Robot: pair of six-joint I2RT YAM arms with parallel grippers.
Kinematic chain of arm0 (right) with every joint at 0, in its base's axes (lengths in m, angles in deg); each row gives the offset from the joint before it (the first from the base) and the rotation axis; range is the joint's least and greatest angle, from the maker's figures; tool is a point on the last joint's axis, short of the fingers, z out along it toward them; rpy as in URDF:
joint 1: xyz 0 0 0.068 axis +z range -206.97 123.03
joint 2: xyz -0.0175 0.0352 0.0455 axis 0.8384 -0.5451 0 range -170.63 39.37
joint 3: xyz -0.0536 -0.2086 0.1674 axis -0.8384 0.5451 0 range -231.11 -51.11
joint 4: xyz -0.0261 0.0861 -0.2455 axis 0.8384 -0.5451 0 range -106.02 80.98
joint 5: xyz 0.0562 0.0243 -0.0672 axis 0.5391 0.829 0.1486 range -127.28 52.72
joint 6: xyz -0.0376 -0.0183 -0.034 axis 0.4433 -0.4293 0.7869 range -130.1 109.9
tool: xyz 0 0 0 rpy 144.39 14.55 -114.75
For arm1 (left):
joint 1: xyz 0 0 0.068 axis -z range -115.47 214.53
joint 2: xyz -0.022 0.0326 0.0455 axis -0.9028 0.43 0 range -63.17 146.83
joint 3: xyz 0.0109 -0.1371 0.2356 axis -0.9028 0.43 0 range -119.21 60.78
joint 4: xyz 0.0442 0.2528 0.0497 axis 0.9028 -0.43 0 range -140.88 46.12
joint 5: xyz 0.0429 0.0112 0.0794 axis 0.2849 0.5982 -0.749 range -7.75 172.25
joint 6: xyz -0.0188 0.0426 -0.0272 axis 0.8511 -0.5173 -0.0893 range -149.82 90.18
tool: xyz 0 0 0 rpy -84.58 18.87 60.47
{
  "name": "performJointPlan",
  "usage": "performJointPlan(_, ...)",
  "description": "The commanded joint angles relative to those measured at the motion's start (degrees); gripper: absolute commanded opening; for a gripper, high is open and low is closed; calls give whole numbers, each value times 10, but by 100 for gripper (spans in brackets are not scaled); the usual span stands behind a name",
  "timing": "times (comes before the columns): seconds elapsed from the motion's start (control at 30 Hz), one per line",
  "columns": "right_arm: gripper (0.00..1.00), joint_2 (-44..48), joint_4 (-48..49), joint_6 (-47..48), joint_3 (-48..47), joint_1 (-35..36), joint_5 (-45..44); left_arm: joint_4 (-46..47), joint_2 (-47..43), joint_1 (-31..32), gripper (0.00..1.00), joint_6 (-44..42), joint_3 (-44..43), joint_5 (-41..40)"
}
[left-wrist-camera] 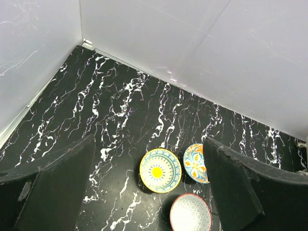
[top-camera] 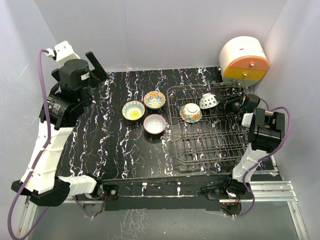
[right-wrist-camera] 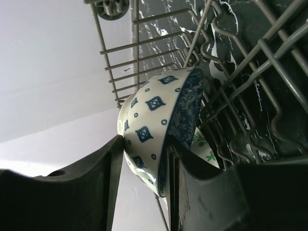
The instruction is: Load the bowls into the dish rack
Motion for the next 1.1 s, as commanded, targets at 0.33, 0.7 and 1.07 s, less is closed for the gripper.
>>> performJointPlan(0.33,47,72,-352,185,-45,-7,-133,7,-47,2,92,3,37,-9)
performJointPlan(0.7,74,76,-484,241,-102,-10,-198,10,-53,2,92,2,39,-4)
performJointPlan(1.07,91,93,-566,307,-169,-10,-272,4,-58,2,92,11,39,-7)
